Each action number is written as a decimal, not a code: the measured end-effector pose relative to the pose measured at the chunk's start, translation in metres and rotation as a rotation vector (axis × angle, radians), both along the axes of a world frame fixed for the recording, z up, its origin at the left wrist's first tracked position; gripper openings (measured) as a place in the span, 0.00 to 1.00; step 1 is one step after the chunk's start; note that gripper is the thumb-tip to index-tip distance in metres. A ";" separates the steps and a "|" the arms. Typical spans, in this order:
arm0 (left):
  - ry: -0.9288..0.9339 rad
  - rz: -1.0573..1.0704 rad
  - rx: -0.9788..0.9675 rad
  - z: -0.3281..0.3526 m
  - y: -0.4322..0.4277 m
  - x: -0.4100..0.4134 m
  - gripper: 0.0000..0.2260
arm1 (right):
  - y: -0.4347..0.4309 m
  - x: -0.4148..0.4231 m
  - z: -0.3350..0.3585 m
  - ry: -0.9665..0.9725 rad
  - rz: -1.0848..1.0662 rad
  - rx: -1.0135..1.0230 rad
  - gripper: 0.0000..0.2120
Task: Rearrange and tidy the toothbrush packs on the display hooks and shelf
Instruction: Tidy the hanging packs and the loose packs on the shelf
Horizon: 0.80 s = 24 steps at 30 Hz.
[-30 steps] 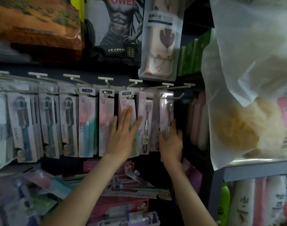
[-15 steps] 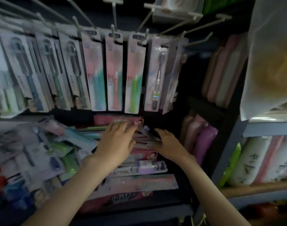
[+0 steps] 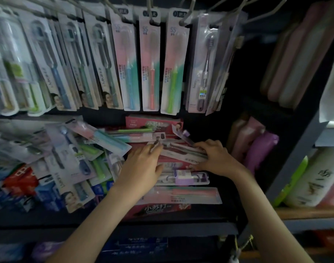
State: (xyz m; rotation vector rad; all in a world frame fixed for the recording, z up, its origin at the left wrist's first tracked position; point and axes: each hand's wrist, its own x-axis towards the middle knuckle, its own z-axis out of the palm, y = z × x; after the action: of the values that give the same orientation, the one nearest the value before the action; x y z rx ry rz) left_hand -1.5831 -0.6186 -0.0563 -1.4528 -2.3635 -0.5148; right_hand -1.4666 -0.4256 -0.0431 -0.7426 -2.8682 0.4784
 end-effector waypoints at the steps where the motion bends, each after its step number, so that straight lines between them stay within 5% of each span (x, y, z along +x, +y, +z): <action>1: -0.046 -0.001 0.051 0.000 0.000 0.001 0.31 | -0.001 0.003 0.000 0.020 0.015 -0.001 0.34; 5: -0.176 0.012 0.267 0.002 0.003 -0.005 0.38 | -0.001 0.010 0.001 0.045 0.055 -0.063 0.33; 11: -0.129 0.226 -0.272 0.005 0.011 -0.029 0.30 | 0.001 0.018 0.010 0.029 0.016 -0.080 0.30; 17: -0.108 0.216 -0.299 0.007 0.012 -0.029 0.27 | 0.004 0.026 0.023 -0.009 -0.037 0.059 0.24; 24: -0.229 0.180 -0.166 0.016 0.012 -0.027 0.28 | -0.004 0.022 0.029 0.006 0.048 -0.001 0.24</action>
State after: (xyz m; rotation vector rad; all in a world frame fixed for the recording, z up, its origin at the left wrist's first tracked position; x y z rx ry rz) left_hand -1.6102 -0.6063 -0.0401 -1.2882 -2.7438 -0.4699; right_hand -1.4441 -0.4297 -0.0144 -0.6720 -2.8861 0.4876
